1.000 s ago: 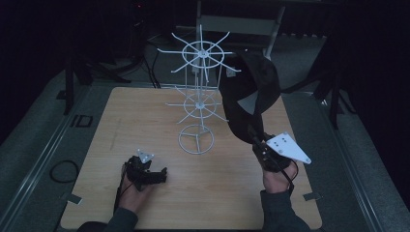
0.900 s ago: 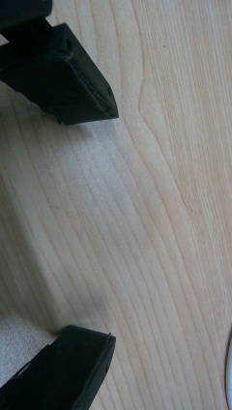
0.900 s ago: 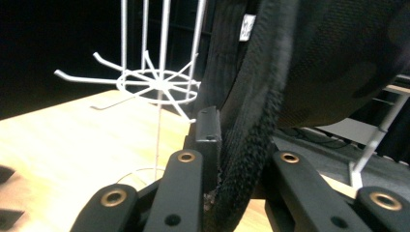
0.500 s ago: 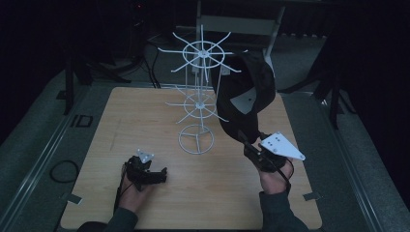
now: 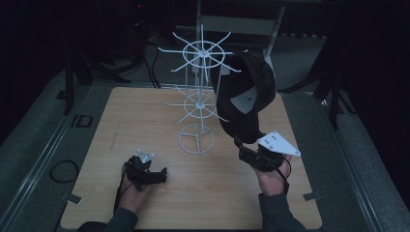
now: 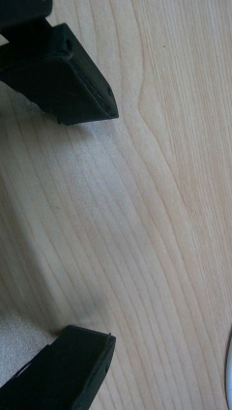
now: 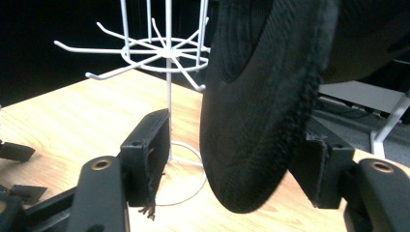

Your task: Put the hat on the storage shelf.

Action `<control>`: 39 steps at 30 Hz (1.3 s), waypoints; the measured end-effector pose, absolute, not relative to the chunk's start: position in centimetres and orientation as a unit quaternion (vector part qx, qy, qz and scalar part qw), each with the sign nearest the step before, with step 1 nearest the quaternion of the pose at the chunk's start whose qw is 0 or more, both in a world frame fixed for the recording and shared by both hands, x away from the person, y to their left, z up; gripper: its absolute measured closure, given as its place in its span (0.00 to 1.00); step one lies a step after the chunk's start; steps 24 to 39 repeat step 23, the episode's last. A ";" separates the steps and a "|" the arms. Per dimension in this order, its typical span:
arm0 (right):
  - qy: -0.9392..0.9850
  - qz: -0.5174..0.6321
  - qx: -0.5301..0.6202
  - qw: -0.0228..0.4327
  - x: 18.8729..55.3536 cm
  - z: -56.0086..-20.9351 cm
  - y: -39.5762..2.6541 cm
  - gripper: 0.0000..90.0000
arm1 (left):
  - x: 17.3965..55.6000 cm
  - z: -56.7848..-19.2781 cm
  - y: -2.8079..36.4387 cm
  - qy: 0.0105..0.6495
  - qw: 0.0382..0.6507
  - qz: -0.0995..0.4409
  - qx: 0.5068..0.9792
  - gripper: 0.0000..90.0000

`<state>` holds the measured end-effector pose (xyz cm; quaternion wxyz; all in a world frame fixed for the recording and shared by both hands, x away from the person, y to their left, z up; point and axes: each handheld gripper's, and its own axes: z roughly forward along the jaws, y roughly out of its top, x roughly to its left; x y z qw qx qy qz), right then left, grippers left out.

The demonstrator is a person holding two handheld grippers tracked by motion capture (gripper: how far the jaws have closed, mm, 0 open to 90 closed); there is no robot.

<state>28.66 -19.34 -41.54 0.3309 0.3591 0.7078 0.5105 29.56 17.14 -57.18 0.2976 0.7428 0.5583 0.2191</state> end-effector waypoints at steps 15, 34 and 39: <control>0.722 0.499 0.372 0.301 28.9 -42.8 -19.2 0.27 | 29.6 -57.2 17.1 0.558 0.298 0.219 0.743 0.00; 0.727 0.510 0.383 0.253 29.1 -43.4 -19.4 0.12 | 29.6 -57.2 17.1 0.558 0.298 0.219 0.742 0.00; 0.727 0.510 0.383 0.253 29.1 -43.4 -19.4 0.12 | 29.6 -57.2 17.1 0.558 0.298 0.219 0.742 0.00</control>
